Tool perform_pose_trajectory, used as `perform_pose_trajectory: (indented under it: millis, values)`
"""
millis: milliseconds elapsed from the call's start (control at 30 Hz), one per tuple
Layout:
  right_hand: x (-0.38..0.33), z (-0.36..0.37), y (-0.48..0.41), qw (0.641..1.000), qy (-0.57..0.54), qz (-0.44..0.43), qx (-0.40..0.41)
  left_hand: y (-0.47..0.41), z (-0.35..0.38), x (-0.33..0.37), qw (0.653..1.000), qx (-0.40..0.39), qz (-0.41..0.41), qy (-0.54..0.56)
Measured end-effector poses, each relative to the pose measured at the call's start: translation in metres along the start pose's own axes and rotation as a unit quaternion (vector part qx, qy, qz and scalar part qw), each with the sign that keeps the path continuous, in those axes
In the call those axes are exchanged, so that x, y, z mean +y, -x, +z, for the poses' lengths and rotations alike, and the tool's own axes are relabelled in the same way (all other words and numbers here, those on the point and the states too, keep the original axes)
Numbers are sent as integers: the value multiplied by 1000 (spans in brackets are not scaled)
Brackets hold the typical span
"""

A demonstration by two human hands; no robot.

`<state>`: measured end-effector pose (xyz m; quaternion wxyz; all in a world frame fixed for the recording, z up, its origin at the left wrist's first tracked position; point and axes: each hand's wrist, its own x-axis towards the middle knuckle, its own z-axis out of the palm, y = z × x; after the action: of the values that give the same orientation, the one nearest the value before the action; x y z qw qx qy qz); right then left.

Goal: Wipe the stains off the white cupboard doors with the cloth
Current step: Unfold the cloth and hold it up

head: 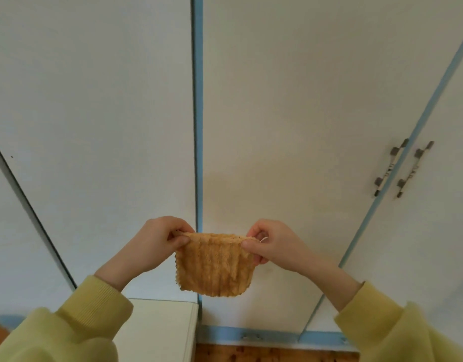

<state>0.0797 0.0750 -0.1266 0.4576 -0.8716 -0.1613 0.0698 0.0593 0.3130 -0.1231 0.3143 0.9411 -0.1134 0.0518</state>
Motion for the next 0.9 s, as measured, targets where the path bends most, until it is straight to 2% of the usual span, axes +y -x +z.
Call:
perform_pose_trajectory:
  millis: [300,500,700,900]
  values:
    - [14,59,-13,998,-6,24,-57,12,4,-55,998,-18,-36,-40]
    - [41,101,-28,995,-36,15,-93,15,18,-93,995,-10,-96,-36]
    - [99,173,-64,994,-6,37,-102,19,72,-179,989,-16,-141,-34]
    - [173,245,-107,998,43,4,-53,11,144,-278,990,47,-132,6]
